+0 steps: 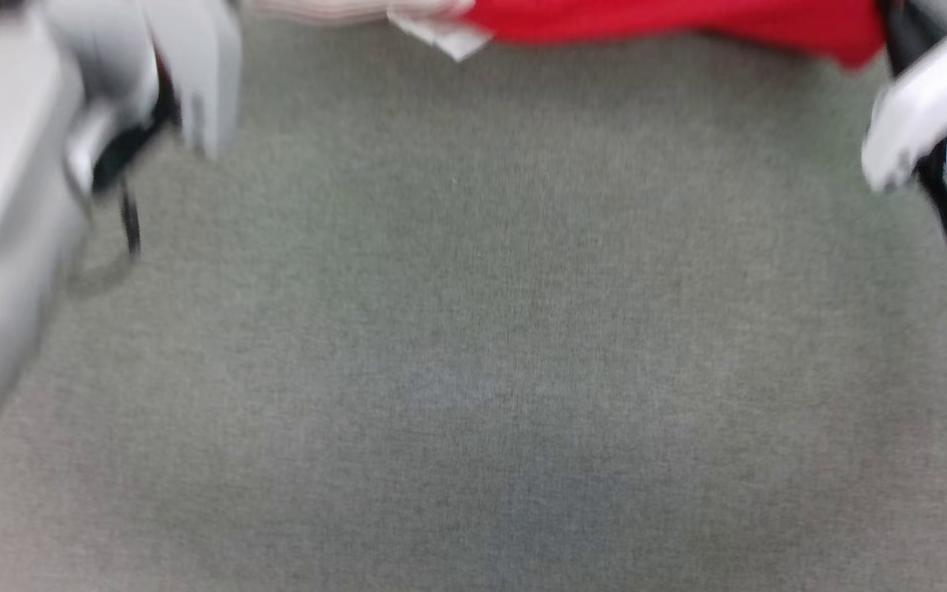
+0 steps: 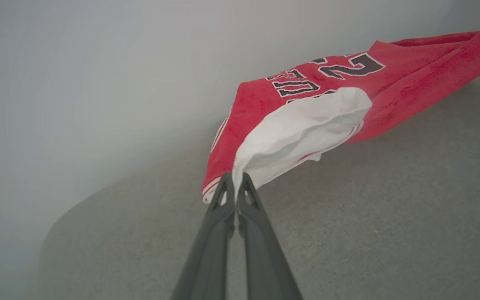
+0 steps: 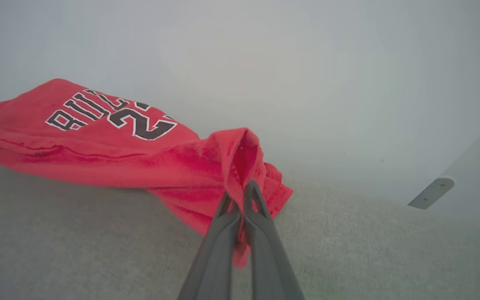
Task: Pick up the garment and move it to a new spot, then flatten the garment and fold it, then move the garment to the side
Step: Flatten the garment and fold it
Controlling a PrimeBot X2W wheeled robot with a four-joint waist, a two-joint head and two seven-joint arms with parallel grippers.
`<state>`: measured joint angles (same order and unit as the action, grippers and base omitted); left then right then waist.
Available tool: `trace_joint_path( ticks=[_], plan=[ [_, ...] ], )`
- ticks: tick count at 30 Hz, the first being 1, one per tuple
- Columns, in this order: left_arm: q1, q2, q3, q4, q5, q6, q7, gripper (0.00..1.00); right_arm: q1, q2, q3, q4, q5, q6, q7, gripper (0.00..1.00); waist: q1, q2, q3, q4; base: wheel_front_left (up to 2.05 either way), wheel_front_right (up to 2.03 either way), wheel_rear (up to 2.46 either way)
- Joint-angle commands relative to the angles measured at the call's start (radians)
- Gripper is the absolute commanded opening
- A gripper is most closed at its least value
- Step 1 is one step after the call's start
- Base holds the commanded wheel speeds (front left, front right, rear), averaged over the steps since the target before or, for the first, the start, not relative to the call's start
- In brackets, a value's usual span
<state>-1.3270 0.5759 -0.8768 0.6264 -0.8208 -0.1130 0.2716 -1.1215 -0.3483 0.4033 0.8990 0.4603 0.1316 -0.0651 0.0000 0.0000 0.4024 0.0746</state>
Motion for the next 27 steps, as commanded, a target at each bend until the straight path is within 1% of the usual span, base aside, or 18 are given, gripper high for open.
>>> trace_joint_path(
  ticks=[1,4,7,11,13,16,18,20,21,23,24,27],
  plan=[
    [0.070,0.029,-0.007,-0.061,-0.018,0.025,0.029,0.00,0.061,-0.021,0.020,-0.036,0.038,-0.002,0.019,0.00,0.0000,0.0000,-0.086,-0.001,0.00,0.00,0.00],
    [0.234,0.118,-0.008,-0.251,-0.080,0.109,0.107,0.00,0.184,-0.078,0.049,-0.141,0.116,-0.002,0.066,0.00,0.0000,0.0000,-0.121,-0.004,0.00,0.00,0.00],
    [0.403,0.216,-0.016,-0.454,-0.139,0.206,0.172,0.00,0.303,-0.131,0.057,-0.237,0.175,-0.002,0.108,0.00,0.0000,0.0000,-0.147,-0.006,0.00,0.00,0.00],
    [0.601,0.342,-0.025,-0.704,-0.217,0.341,0.227,0.00,0.452,-0.188,0.040,-0.357,0.225,-0.002,0.176,0.00,0.0000,0.0000,-0.167,-0.008,0.00,0.00,0.00],
    [0.685,0.391,-0.030,-0.810,-0.252,0.410,0.245,0.00,0.521,-0.212,0.033,-0.419,0.250,-0.002,0.221,0.00,0.0000,0.0000,-0.172,-0.008,0.00,0.00,0.00],
    [0.782,0.446,-0.036,-0.945,-0.297,0.494,0.252,0.00,0.625,-0.249,0.014,-0.511,0.269,-0.002,0.298,0.00,0.0000,0.0000,-0.176,-0.006,0.00,0.00,0.00],
    [0.835,0.483,-0.045,-1.010,-0.314,0.536,0.260,0.00,0.690,-0.266,-0.010,-0.566,0.292,-0.002,0.350,0.00,0.0000,0.0000,-0.178,-0.007,0.00,0.00,0.00],
    [0.880,0.495,-0.046,-1.059,-0.348,0.578,0.261,0.00,0.759,-0.284,-0.028,-0.624,0.310,-0.002,0.409,0.00,0.0000,0.0000,-0.183,-0.005,0.00,0.00,0.00],
    [0.899,0.509,-0.052,-1.079,-0.353,0.593,0.267,0.00,0.791,-0.287,-0.040,-0.651,0.321,-0.002,0.438,0.00,0.0000,0.0000,-0.185,-0.005,0.00,0.00,0.00],
    [0.935,0.520,-0.053,-1.109,-0.386,0.627,0.270,0.00,0.859,-0.299,-0.060,-0.714,0.341,-0.002,0.504,0.00,0.0000,0.0000,-0.188,-0.006,0.00,0.00,0.00],
    [0.935,0.520,-0.053,-1.109,-0.386,0.627,0.270,0.00,0.859,-0.299,-0.060,-0.714,0.341,-0.002,0.504,0.00,0.0000,0.0000,-0.188,-0.006,0.00,0.00,0.00],
    [0.971,0.540,-0.059,-1.151,-0.409,0.664,0.276,0.00,0.944,-0.318,-0.102,-0.800,0.363,-0.002,0.583,0.00,0.0000,0.0000,-0.188,-0.010,0.00,0.00,0.00]
  ],
)
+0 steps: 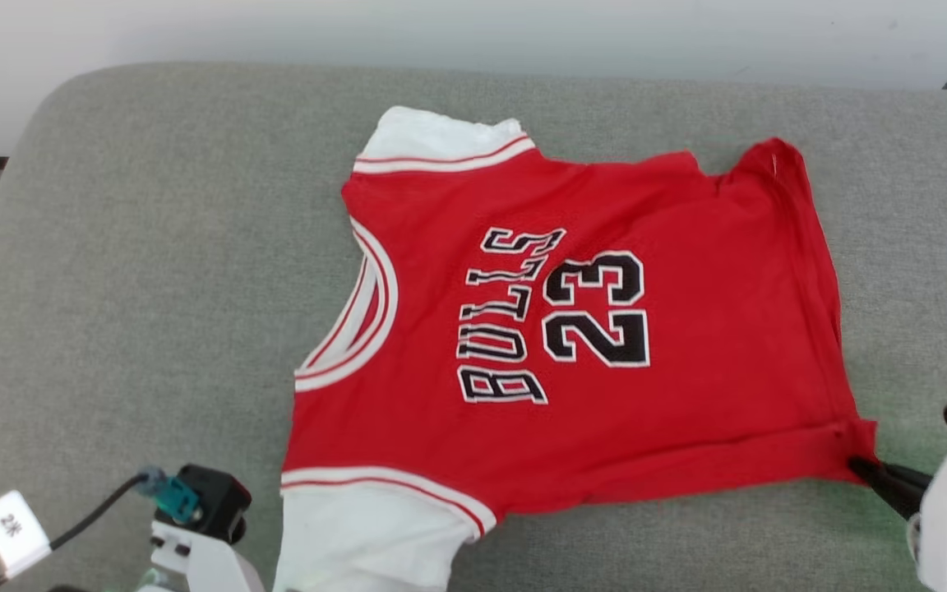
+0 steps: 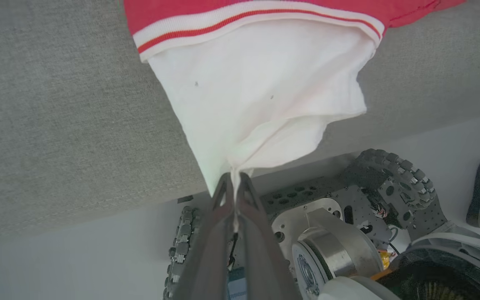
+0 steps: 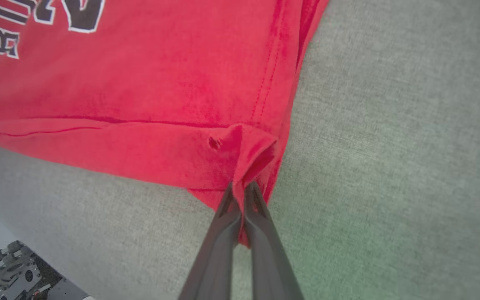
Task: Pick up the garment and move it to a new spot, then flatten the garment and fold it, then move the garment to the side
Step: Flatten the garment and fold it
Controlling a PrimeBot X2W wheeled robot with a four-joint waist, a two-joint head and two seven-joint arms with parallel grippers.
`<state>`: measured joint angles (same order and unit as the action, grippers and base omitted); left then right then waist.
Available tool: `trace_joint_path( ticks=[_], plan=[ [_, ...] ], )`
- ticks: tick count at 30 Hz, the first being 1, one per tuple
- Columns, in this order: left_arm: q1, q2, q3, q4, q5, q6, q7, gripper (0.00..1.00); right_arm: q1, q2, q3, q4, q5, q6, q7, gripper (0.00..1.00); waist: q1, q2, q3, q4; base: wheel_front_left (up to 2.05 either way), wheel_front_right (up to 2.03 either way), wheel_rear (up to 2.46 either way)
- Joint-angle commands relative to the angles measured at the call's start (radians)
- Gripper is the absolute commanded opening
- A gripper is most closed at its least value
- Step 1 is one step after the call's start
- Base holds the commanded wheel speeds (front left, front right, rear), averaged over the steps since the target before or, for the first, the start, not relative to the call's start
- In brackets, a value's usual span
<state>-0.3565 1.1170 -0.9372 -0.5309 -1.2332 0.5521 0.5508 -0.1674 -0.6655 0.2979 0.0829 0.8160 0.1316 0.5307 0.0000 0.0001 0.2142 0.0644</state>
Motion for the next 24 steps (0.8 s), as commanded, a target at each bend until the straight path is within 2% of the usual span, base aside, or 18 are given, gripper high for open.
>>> trace_joint_path(
  ticks=[1,9,14,17,19,24],
  plan=[
    [0.011,0.003,0.001,-0.005,-0.003,0.007,-0.003,0.00,0.012,-0.005,-0.012,-0.010,0.006,-0.002,0.005,0.00,0.0000,-0.0001,0.002,-0.002,0.00,0.00,0.00],
    [0.007,0.038,0.021,-0.077,-0.025,0.031,0.015,0.00,0.139,0.014,-0.127,-0.167,0.015,-0.002,0.147,0.00,0.0000,-0.0001,0.020,-0.023,0.00,0.00,0.00],
    [-0.071,0.076,0.057,-0.095,0.025,0.017,0.029,0.00,0.115,0.061,-0.217,-0.225,-0.018,-0.002,0.158,0.00,0.0000,-0.0001,0.027,-0.040,0.00,0.00,0.00],
    [-0.150,0.088,0.079,-0.075,0.080,-0.020,0.047,0.00,0.078,0.091,-0.248,-0.235,-0.050,-0.002,0.155,0.00,0.0000,-0.0001,0.034,-0.048,0.00,0.00,0.00],
    [-0.209,0.077,0.091,-0.040,0.120,-0.063,0.055,0.00,0.038,0.111,-0.245,-0.228,-0.070,-0.002,0.146,0.00,0.0000,-0.0001,0.043,-0.055,0.00,0.00,0.00],
    [-0.372,0.005,0.100,0.111,0.212,-0.213,0.075,0.00,-0.085,0.153,-0.208,-0.156,-0.116,-0.002,0.117,0.00,0.0000,-0.0001,0.069,-0.064,0.00,0.00,0.00]
  ],
)
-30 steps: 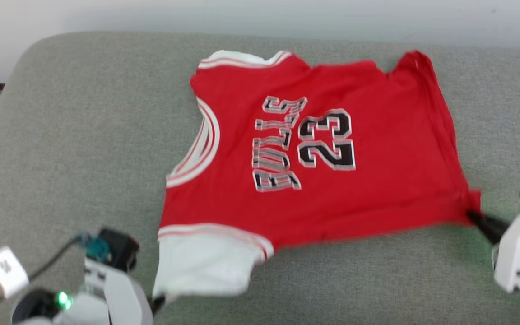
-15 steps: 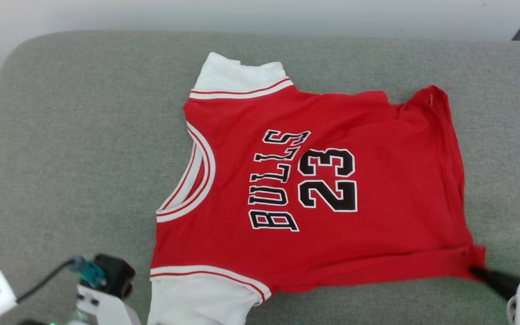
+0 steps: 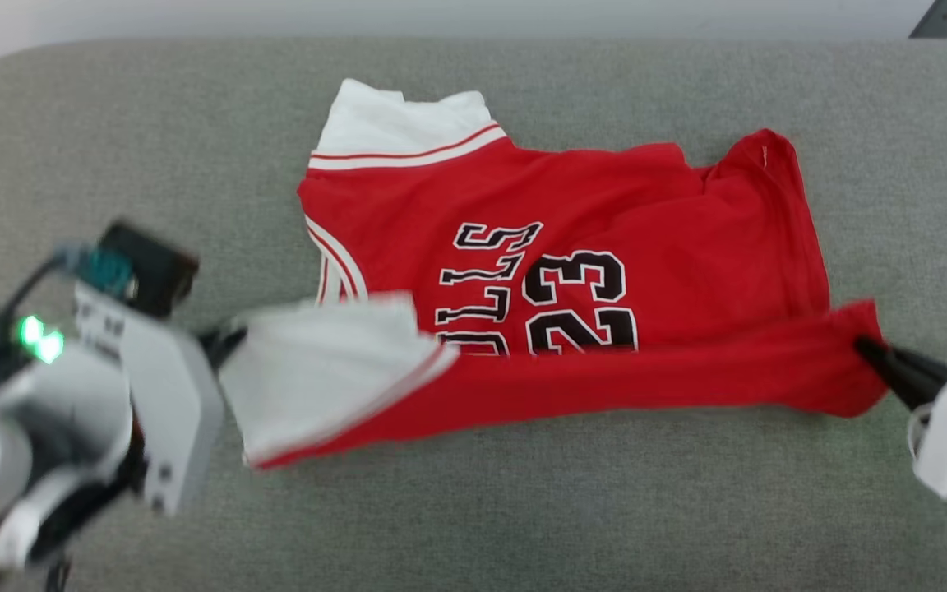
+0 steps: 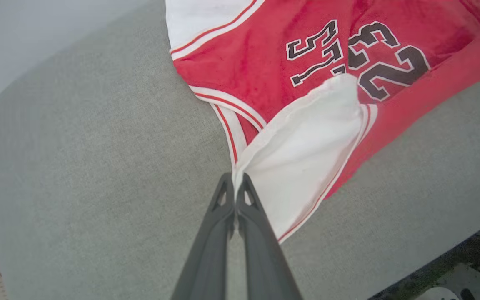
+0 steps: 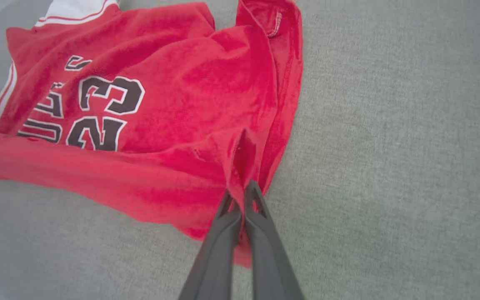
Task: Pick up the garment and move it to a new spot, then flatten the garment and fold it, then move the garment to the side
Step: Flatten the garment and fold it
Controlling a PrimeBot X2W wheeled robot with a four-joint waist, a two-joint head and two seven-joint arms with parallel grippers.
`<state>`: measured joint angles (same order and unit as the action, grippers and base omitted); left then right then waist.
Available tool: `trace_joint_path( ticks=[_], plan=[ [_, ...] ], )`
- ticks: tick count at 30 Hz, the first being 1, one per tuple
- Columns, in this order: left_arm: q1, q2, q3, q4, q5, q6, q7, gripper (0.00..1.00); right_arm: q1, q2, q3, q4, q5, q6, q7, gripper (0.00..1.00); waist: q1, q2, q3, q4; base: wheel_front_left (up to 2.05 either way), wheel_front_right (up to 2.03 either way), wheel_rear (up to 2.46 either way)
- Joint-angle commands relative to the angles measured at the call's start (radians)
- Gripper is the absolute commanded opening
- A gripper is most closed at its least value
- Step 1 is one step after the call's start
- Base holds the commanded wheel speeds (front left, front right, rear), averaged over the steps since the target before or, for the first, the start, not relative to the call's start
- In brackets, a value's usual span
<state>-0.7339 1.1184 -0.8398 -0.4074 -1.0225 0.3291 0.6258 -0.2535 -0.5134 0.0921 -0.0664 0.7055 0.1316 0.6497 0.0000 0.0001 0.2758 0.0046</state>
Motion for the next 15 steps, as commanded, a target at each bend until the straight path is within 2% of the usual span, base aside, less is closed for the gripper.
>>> trace_joint_path(
  ticks=[1,8,15],
  plan=[
    [-0.025,-0.017,-0.002,0.026,0.017,-0.021,0.004,0.00,-0.022,0.008,0.007,0.014,-0.013,-0.002,-0.007,0.00,0.0000,-0.0001,0.013,-0.005,0.00,0.00,0.00],
    [-0.200,-0.194,-0.047,0.345,0.100,-0.212,-0.011,0.00,-0.194,0.043,0.089,0.180,-0.074,-0.002,-0.066,0.00,0.0000,-0.0001,0.050,-0.017,0.00,0.00,0.00],
    [-0.278,-0.343,-0.106,0.624,0.102,-0.325,0.016,0.00,-0.307,0.078,0.165,0.340,-0.094,-0.002,-0.097,0.00,0.0000,-0.0001,0.081,-0.024,0.00,0.00,0.00]
  ],
)
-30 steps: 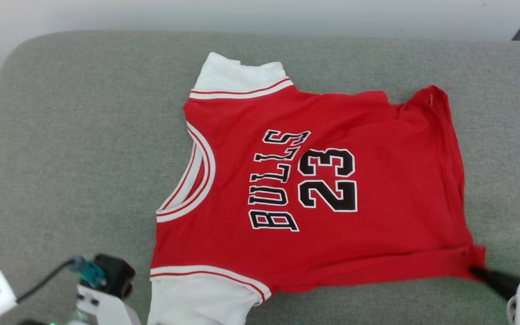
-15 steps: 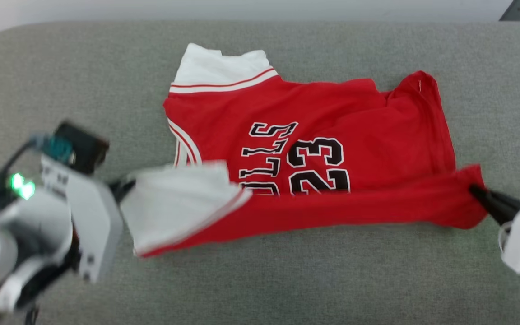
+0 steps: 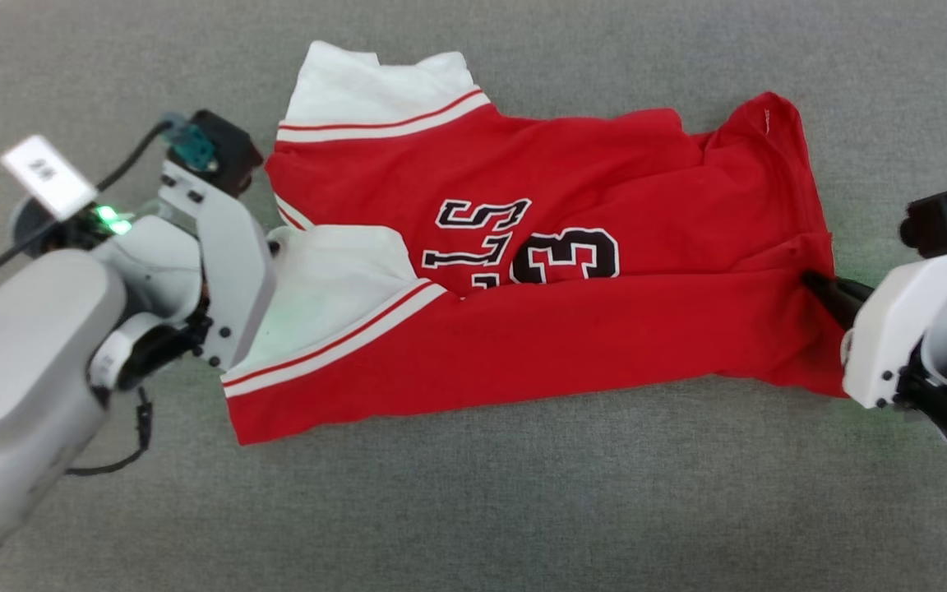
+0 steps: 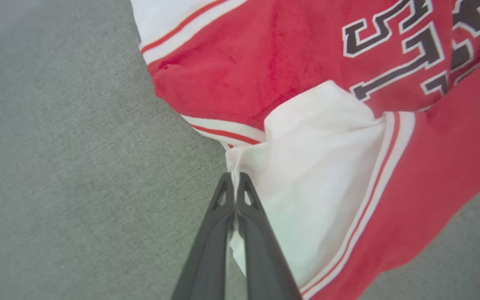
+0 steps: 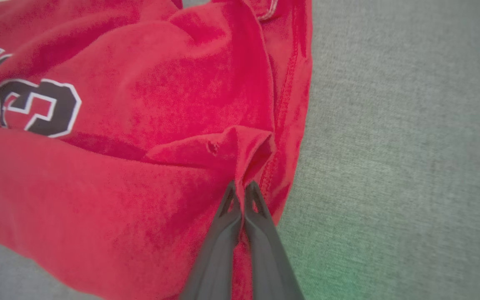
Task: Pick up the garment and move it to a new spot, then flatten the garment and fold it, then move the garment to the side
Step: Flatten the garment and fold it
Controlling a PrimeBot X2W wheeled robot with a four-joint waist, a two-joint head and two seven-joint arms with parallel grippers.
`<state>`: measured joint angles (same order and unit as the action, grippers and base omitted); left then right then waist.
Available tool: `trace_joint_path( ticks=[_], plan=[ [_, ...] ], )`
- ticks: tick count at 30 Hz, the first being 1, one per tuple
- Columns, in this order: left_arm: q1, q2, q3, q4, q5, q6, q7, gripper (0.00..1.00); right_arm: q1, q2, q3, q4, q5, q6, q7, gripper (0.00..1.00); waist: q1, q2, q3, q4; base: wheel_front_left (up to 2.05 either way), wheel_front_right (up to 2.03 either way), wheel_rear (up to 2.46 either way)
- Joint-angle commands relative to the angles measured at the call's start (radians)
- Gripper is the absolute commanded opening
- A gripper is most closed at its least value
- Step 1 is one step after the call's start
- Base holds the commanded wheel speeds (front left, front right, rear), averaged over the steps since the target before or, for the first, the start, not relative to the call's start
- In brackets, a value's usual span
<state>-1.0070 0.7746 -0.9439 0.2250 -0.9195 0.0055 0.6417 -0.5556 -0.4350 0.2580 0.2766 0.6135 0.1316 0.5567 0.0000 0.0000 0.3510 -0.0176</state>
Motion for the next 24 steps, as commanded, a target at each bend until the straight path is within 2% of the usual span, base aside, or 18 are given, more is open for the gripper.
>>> trace_joint_path(
  ticks=[1,5,11,12,14,16,17,18,19,20,24],
  plan=[
    [-0.010,-0.015,-0.008,0.028,-0.001,-0.012,0.004,0.00,-0.016,0.003,0.011,0.016,-0.004,-0.002,-0.006,0.00,0.0000,0.0000,0.009,-0.002,0.00,0.00,0.00],
    [-0.026,-0.073,-0.031,0.145,-0.014,-0.044,0.027,0.00,-0.052,0.016,0.062,0.075,0.014,-0.002,-0.011,0.00,0.0000,0.0000,0.015,-0.001,0.00,0.00,0.00],
    [-0.031,-0.136,-0.032,0.290,-0.066,-0.058,0.071,0.00,-0.095,0.021,0.112,0.143,0.033,-0.002,-0.023,0.00,0.0000,0.0000,0.015,0.000,0.00,0.00,0.00],
    [-0.032,-0.144,-0.030,0.307,-0.072,-0.055,0.078,0.03,-0.102,0.021,0.118,0.152,0.035,-0.002,-0.025,0.00,0.0000,0.0000,0.014,0.000,0.00,0.00,0.00],
    [-0.036,-0.154,-0.024,0.331,-0.087,-0.048,0.087,0.20,-0.117,0.019,0.128,0.169,0.037,-0.002,-0.031,0.00,0.0000,0.0000,0.009,0.001,0.00,0.00,0.00],
    [-0.047,-0.155,-0.018,0.338,-0.087,-0.043,0.082,0.52,-0.129,0.015,0.134,0.178,0.043,-0.002,-0.043,0.00,0.0000,0.0000,0.003,0.004,0.00,0.00,0.00],
    [-0.052,-0.155,-0.011,0.338,-0.091,-0.042,0.076,0.89,-0.133,0.012,0.139,0.180,0.044,-0.002,-0.049,0.13,0.0000,0.0000,-0.001,0.006,0.00,0.00,0.00],
    [-0.057,-0.154,-0.005,0.335,-0.095,-0.037,0.067,1.00,-0.136,0.009,0.141,0.181,0.045,-0.002,-0.059,0.30,0.0000,0.0000,-0.006,0.008,0.00,0.00,0.00],
    [-0.059,-0.152,-0.001,0.333,-0.092,-0.034,0.061,1.00,-0.139,0.004,0.142,0.182,0.048,-0.002,-0.068,0.48,0.0000,0.0000,-0.011,0.011,0.00,0.00,0.00],
    [-0.056,-0.148,0.002,0.326,-0.094,-0.031,0.059,1.00,-0.141,-0.001,0.145,0.179,0.051,-0.002,-0.078,1.00,0.0000,0.0000,-0.016,0.013,0.00,0.00,0.00],
    [-0.042,-0.120,0.014,0.276,-0.098,-0.009,0.053,1.00,-0.131,-0.015,0.136,0.171,0.056,-0.002,-0.122,1.00,0.0000,0.0000,-0.038,0.022,0.00,0.00,0.00]
  ],
)
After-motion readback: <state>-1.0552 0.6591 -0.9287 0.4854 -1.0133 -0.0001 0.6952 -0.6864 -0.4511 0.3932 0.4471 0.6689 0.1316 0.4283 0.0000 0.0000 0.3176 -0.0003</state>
